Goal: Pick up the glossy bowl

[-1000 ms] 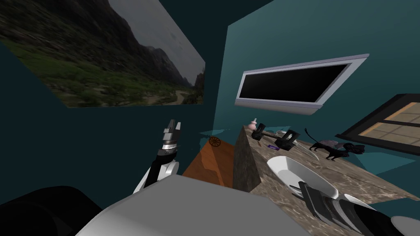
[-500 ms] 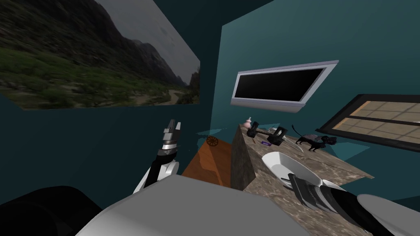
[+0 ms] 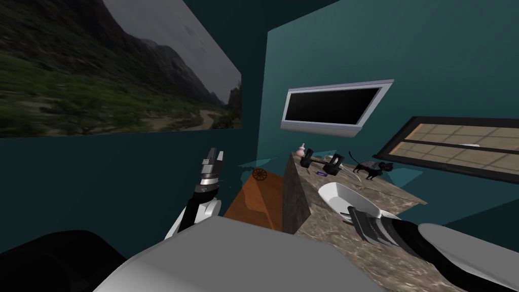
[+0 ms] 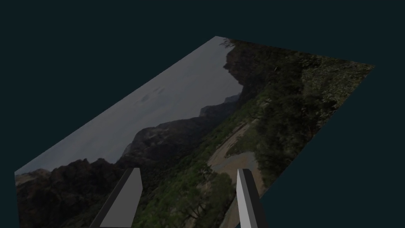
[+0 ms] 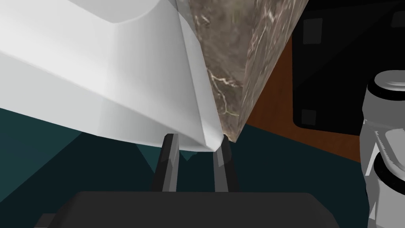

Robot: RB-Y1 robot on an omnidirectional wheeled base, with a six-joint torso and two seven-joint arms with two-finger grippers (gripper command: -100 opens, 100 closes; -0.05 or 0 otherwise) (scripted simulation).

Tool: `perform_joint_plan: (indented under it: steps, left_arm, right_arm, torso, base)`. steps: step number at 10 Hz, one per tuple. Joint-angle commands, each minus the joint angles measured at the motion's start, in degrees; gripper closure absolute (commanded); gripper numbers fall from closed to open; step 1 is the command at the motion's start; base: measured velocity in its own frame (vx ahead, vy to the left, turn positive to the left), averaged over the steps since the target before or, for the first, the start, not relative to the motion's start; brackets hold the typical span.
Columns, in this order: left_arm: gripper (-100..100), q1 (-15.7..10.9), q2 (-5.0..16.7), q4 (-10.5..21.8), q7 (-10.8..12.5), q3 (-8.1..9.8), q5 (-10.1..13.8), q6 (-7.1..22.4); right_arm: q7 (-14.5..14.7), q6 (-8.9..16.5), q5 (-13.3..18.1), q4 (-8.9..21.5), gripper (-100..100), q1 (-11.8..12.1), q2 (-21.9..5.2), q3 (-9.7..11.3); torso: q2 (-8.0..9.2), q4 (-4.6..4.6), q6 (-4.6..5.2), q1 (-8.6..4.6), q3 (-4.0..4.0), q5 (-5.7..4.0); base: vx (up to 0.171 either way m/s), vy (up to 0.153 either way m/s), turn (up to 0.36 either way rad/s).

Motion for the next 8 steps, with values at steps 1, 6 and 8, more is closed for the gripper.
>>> perform_joint_plan:
  steps: [1,6,8]
  left_arm:
    - [0,0.00,0.00,0.00,0.00,0.00,0.00,0.00]
    - [0,0.00,0.00,0.00,0.00,0.00,0.00,0.00]
    - [0,0.01,0.00,0.00,0.00,0.01,0.00,0.00]
  right_arm:
    - [0.06,-0.12,-0.04,-0.03,100,-2.48,-0.43,1.27]
    - [-6.65,2.68,2.63,-3.15,100,-11.09,-8.17,10.10]
    - [-6.84,2.68,2.63,-3.15,100,-14.74,-9.97,13.38]
  torso:
    - [0.00,0.00,0.00,0.00,0.00,0.00]
    - [0.02,0.05,-0.06,0.18,0.03,0.14]
    - [0.11,0.08,0.11,0.14,0.10,0.21]
  base:
    - [-0.004,-0.005,0.046]
    - [0.007,-0.017,-0.170]
    - [0.009,-0.016,-0.188]
